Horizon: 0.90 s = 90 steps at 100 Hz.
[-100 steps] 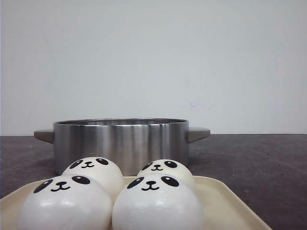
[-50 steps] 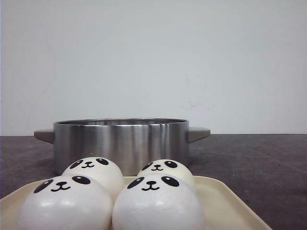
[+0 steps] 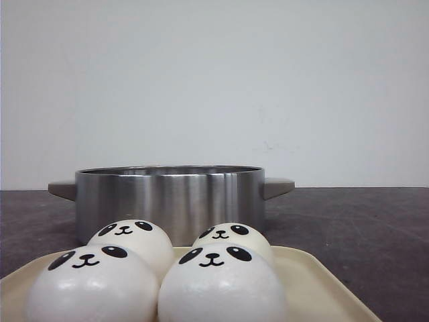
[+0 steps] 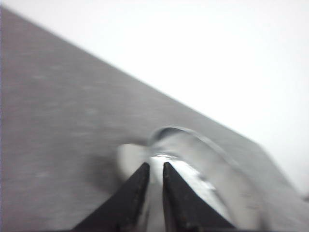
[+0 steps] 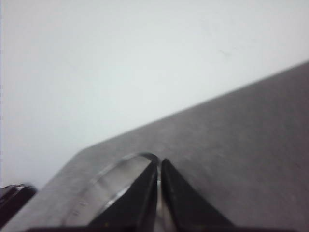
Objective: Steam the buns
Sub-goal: 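Move the right gripper down over a panda bun on the tray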
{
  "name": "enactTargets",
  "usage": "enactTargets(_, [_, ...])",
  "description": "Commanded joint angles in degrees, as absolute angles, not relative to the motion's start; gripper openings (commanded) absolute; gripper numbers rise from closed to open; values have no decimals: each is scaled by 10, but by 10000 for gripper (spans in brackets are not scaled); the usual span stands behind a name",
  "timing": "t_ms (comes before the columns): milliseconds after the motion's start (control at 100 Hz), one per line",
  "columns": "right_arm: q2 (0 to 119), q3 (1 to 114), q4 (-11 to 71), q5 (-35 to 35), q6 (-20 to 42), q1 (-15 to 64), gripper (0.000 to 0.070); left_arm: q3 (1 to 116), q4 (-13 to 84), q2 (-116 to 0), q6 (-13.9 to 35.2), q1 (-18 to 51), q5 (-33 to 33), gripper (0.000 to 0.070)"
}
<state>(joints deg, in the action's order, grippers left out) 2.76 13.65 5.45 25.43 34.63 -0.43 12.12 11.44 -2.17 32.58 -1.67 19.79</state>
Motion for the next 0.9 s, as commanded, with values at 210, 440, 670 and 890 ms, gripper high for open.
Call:
enactTargets(210, [176,355,195,239,160,-5,4,300,112,-166,265,-6,220,9])
enactTargets(440, [322,516,290,208,87,-5,6,480,198,-320,180,-3,221,120])
enactTargets(670, [366,564,305,255,86,-5,595,537,224,-370,176,8,222,676])
enactTargets(890, [366,564,301,366,100,-4,691,537,289,-356,147,46,221,676])
